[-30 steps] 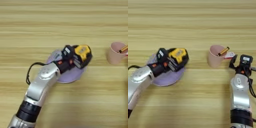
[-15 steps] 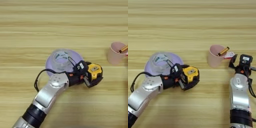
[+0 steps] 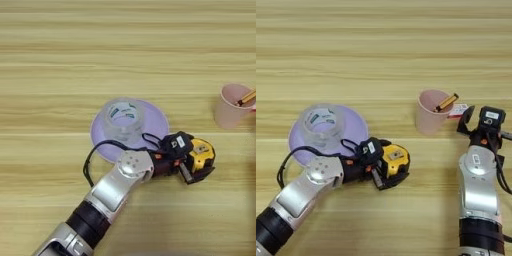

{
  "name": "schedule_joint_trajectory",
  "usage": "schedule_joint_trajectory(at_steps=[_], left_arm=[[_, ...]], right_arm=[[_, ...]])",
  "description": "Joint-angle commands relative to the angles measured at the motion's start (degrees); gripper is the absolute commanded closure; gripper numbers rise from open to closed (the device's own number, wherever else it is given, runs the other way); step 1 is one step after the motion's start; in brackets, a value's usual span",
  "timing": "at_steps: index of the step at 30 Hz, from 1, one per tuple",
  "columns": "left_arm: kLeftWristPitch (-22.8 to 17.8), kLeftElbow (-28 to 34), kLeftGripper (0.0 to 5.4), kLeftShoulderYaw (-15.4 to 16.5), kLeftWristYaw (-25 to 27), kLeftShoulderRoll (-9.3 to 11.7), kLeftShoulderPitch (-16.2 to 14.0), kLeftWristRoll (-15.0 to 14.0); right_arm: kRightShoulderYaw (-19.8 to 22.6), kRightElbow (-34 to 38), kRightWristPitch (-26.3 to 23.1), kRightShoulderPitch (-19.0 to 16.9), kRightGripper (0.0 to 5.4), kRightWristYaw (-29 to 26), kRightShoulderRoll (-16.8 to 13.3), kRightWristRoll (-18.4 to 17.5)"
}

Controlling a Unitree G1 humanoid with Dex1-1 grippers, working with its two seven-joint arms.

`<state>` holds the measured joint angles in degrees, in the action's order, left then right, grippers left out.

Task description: Move the objects on the table

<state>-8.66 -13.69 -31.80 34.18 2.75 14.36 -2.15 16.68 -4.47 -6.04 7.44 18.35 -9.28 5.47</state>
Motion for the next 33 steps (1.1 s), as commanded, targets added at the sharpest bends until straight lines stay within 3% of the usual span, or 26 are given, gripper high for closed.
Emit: schedule_joint_trajectory(at_steps=[1, 4, 12, 18, 22, 33], left_arm=[[1.96, -2.45, 0.24, 0.72, -0.22, -1.66, 2.18, 1.32], [2.59, -3.32, 0.01, 0.94, -0.32, -1.96, 2.36, 1.6], [3.24, -3.74, 0.01, 1.7, -0.14, -2.47, 2.31, 2.21], [3.65, -1.64, 0.01, 3.53, -0.06, -3.43, 2.24, 0.9], [3.76, -0.18, 0.01, 5.14, 0.56, -4.15, 2.14, -0.7], [-1.02, 8.37, 0.01, 9.44, 2.26, -5.91, 1.95, -8.62]], right_arm=[[0.0, 0.67, -1.06, -0.29, 0.0, 0.01, 0.01, 0.24], [0.03, 0.69, -1.08, -0.33, 0.0, -0.05, -0.02, 0.23], [-0.02, 0.64, -1.04, -0.37, 0.0, -0.05, -0.01, 0.29], [-0.01, 0.56, -1.02, -0.34, 0.0, -0.03, -0.02, 0.29], [0.0, 0.5, -1.01, -0.32, 0.0, -0.05, -0.05, 0.28], [0.08, 0.48, -1.03, -0.41, 0.0, -0.16, -0.19, 0.25]])
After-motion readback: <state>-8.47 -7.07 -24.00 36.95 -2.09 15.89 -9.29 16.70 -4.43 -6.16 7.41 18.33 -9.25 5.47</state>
